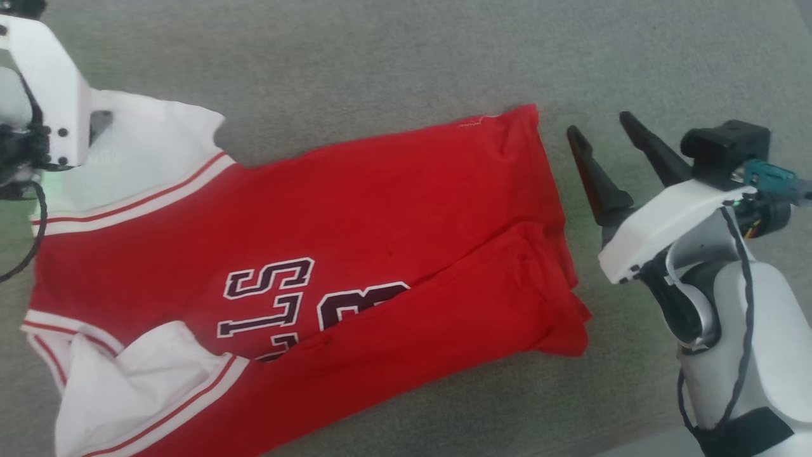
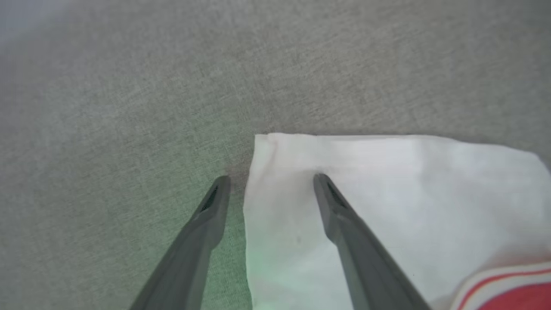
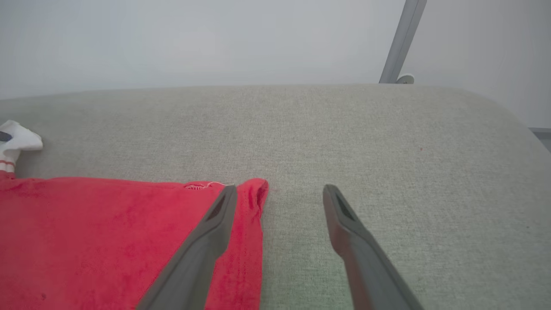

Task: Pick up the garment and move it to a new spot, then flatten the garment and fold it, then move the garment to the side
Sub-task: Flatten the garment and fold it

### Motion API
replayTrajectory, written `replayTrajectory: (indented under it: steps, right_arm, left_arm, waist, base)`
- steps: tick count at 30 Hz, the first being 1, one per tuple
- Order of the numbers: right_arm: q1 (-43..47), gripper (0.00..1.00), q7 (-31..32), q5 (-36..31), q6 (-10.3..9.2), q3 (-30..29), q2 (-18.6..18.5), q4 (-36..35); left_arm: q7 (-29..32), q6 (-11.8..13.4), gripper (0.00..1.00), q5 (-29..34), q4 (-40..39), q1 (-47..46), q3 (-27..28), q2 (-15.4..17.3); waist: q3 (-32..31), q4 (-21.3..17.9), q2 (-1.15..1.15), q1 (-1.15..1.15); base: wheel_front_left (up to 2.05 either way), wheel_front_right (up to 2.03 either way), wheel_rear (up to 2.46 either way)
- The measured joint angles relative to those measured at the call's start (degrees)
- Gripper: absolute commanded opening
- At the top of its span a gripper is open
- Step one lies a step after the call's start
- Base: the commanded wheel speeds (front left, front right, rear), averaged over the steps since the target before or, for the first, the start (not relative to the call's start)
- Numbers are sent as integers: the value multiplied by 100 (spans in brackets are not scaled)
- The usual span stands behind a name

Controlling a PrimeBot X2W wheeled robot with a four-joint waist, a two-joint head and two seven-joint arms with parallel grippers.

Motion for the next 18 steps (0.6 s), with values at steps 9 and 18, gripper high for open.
replayTrajectory:
  steps: [9, 18]
  right_arm:
    - [-362, 100, 624, 420, 0, 319, -84, 221]
    - [-1319, 100, 1991, 804, 0, 616, -222, 1070]
  left_arm:
    - [683, -135, 0, -359, 665, -226, 71, -347]
    - [522, -305, 0, -319, 980, -496, 32, -673]
  waist:
    - [183, -78, 1, 0]
    - [298, 122, 1, 0]
  base:
    - [0, 0, 0]
    - [0, 0, 0]
